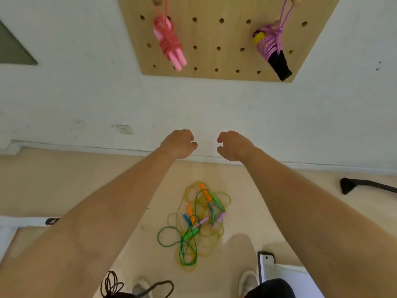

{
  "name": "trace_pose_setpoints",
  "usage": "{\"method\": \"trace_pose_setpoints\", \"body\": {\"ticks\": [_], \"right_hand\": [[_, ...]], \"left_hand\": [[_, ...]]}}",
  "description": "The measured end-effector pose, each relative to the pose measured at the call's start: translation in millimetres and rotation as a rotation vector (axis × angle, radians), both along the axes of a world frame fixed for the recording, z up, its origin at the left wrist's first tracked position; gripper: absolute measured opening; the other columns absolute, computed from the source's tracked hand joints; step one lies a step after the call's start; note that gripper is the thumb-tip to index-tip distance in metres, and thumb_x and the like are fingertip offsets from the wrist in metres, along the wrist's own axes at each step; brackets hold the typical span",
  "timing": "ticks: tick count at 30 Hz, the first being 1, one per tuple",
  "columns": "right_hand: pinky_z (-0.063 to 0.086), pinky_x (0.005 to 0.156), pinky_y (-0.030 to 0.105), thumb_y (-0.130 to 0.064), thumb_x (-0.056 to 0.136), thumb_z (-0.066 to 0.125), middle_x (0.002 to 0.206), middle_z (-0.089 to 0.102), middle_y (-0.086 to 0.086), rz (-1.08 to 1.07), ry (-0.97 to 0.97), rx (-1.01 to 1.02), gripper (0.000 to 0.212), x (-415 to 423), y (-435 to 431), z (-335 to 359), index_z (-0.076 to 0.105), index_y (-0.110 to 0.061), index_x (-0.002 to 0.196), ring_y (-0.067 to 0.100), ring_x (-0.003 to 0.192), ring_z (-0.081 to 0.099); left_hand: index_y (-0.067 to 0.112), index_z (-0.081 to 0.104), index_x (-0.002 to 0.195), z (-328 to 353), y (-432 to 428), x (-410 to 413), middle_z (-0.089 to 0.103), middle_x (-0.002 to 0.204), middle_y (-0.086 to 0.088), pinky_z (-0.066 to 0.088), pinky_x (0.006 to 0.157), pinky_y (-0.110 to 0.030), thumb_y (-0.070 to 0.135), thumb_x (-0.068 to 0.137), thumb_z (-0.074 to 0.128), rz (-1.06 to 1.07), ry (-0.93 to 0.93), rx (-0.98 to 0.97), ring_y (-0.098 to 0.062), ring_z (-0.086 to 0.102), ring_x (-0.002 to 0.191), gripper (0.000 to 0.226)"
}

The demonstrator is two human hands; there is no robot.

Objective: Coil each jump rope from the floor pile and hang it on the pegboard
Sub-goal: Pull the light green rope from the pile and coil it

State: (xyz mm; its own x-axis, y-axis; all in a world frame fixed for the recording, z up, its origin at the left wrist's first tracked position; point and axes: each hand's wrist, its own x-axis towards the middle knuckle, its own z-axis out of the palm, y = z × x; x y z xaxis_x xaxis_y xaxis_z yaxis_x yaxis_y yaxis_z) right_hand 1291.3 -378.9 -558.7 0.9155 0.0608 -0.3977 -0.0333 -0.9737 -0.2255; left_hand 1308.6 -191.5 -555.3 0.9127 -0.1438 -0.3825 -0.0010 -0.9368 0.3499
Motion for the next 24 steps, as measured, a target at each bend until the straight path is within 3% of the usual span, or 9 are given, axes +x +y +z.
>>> {"method": "trace_pose_setpoints", "body": {"ticks": [15, 24], "right_hand": [[0.043, 0.106, 0.041, -0.029, 0.094, 0.055, 0.142, 0.053, 0.009, 0.002, 0.070, 0.053, 0.044, 5.1, 15.9, -390.0, 0.054, -0.016, 0.136, 0.029, 0.131, 0.049], [0.048, 0.095, 0.037, -0.023, 0.094, 0.055, 0.129, 0.061, 0.015, -0.034, 0.090, 0.071, 0.036, -60.5, 18.3, -506.7, 0.062, -0.008, 0.125, 0.033, 0.120, 0.056]], "left_hand": [[0.015, 0.060, 0.129, -381.5, -23.9, -8.3, 0.062, 0.131, -0.008, 0.048, 0.098, -0.035, 0.035, 0.094, 0.057, -0.087, 0.066, -0.004, -0.028, 0.057, 0.121, 0.041], [0.011, 0.070, 0.103, -489.9, -16.9, -52.2, 0.070, 0.109, -0.010, 0.047, 0.085, -0.033, 0.029, 0.095, 0.057, -0.075, 0.056, -0.019, -0.027, 0.061, 0.102, 0.023]]}}
